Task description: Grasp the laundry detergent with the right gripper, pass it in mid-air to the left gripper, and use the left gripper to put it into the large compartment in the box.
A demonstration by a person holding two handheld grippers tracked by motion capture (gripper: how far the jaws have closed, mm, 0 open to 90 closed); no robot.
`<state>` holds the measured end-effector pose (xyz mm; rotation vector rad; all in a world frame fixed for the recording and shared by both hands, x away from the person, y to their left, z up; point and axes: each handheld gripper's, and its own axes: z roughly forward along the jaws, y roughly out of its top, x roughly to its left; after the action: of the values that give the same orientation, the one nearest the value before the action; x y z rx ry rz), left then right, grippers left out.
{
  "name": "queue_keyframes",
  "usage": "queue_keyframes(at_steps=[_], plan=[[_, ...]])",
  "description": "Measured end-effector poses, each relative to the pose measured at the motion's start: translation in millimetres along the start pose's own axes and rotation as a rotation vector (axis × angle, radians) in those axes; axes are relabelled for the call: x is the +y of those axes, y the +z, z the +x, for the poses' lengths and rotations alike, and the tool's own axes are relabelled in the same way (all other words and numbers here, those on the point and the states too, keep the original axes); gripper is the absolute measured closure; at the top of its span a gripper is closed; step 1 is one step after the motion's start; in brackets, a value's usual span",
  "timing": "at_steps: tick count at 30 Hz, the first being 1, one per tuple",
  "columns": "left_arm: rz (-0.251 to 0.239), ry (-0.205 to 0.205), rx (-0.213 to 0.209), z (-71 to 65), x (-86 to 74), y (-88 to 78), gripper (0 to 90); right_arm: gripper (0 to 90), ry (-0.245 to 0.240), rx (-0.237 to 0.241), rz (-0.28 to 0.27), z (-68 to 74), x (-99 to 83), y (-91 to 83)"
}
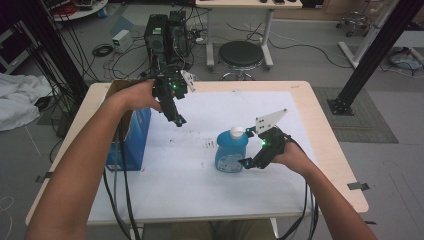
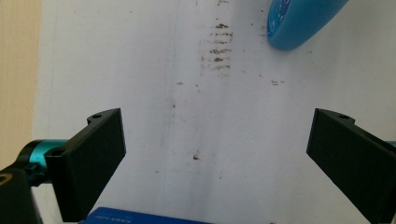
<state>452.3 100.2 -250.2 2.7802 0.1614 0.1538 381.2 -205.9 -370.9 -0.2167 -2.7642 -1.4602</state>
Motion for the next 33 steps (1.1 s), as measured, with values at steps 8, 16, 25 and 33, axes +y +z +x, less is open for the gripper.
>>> queue_keyframes(at_steps=[8,16,25,33], plan=[[0.003,-0.004,-0.002,0.5,-1.1,0.3,4.6,2.3,0.007,-0.002,-0.028,-1.5,-3.0,7.8],[-0.001,-0.005,-0.001,1.4,-1.6,0.4,4.6,2.3,0.025,-0.003,-0.074,-0.8,-5.8,14.8],[-0.001,-0.013,-0.001,0.8,-1.9,0.1,4.6,2.8,0.033,-0.001,-0.112,0.1,-7.6,21.9],[0.0,-0.01,-0.003,0.7,-0.4,0.8,4.6,5.2,0.034,0.003,-0.133,-0.3,-10.8,24.1]])
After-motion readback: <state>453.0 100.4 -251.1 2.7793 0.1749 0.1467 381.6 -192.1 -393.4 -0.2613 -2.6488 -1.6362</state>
